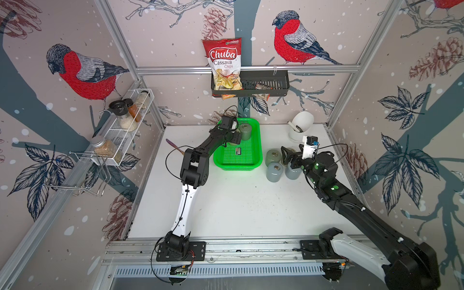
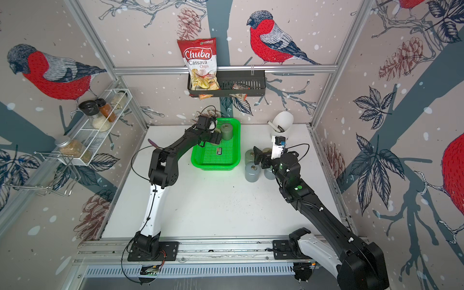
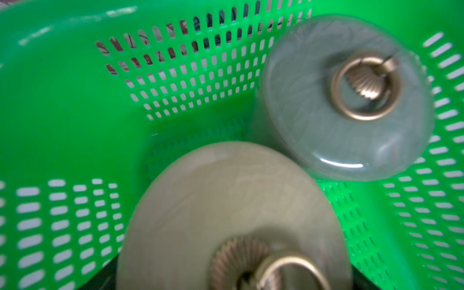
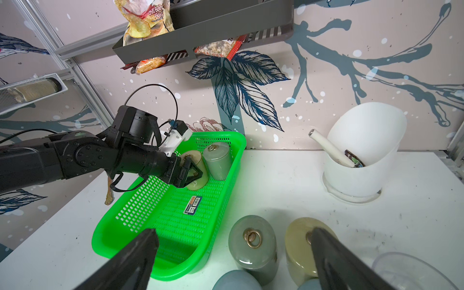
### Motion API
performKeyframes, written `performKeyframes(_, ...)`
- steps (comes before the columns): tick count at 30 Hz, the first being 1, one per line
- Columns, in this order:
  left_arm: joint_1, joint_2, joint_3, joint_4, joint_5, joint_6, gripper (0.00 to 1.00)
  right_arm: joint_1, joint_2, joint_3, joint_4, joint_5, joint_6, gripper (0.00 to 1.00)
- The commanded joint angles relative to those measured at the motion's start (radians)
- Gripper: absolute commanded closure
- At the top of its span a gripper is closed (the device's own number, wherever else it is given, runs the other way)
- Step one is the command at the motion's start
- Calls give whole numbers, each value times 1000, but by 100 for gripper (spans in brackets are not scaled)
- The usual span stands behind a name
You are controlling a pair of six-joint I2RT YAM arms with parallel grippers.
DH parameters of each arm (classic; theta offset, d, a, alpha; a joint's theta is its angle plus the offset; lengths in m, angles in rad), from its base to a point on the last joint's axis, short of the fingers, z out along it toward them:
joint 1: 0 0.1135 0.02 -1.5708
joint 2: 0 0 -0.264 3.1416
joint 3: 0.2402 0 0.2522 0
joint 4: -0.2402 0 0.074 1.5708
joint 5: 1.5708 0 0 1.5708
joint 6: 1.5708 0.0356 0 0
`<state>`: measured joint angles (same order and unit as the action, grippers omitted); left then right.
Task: Take the tea canister out of the basket
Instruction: Pick up the tea canister from the basket.
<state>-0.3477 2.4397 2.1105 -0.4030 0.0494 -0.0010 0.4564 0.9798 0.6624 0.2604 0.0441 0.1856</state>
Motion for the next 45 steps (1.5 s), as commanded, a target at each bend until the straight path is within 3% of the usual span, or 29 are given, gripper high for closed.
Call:
performKeyframes(1,1,-46,-21,50,-20,-14,7,1,-3,9,44,0,-2,0)
performKeyframes(45,-5,32,86,-42,-45,18,10,4,-1,0,39,5,3,0)
